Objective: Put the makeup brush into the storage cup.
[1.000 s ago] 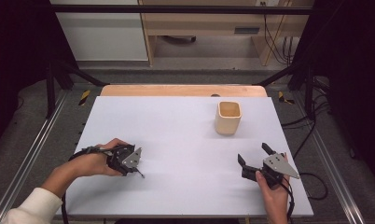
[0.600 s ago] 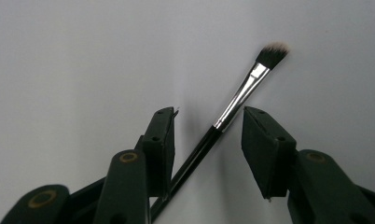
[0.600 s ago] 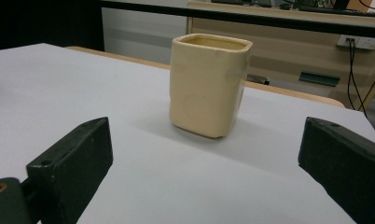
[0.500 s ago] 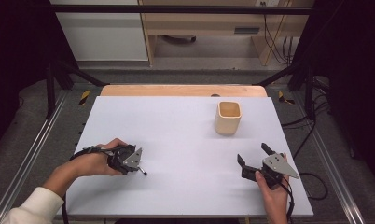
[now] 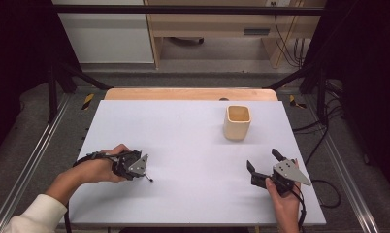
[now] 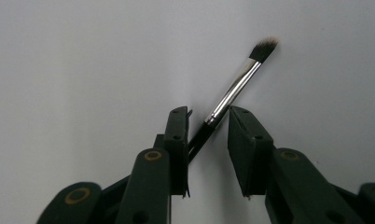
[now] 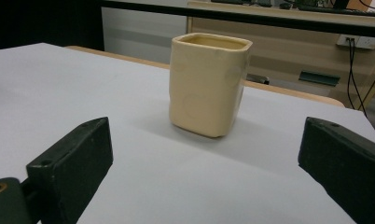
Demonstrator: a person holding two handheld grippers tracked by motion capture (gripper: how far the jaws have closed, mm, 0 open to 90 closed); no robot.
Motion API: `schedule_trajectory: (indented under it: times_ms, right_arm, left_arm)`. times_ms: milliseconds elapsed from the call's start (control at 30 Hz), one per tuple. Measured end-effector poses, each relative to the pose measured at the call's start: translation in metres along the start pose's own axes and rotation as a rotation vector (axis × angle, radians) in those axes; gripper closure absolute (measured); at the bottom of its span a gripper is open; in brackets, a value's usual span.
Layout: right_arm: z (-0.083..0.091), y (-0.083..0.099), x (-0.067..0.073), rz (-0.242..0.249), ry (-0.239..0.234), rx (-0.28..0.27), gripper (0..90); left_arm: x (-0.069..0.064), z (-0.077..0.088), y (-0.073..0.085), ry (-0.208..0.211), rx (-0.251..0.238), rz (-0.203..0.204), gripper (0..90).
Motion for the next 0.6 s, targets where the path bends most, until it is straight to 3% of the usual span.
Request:
schedule_trajectory:
  times_ms: [367,600]
  right_arm:
    - [0.0000,0.0002,0.0003,-0.001,0.000,0.001,3.3]
    - [-0.0003,0.0003,0.0009,-0.002,0.000,0.004,3.3]
  left_arm:
    - [0.0018,0.0031,0.0005,-0.012,0.005,0.011,86.0]
    - [0.0008,0.0025,-0.0021,-0.008,0.009,-0.010,86.2]
Point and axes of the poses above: each handheld gripper's, and its own axes: z roughly backward along the jaws, y roughly out of its underside, x roughly to its left, the point moved 4 cm from there along -z, roughly forward along the jaws, and after that the axes turned 7 degrees about y, right-handed, at the moved point
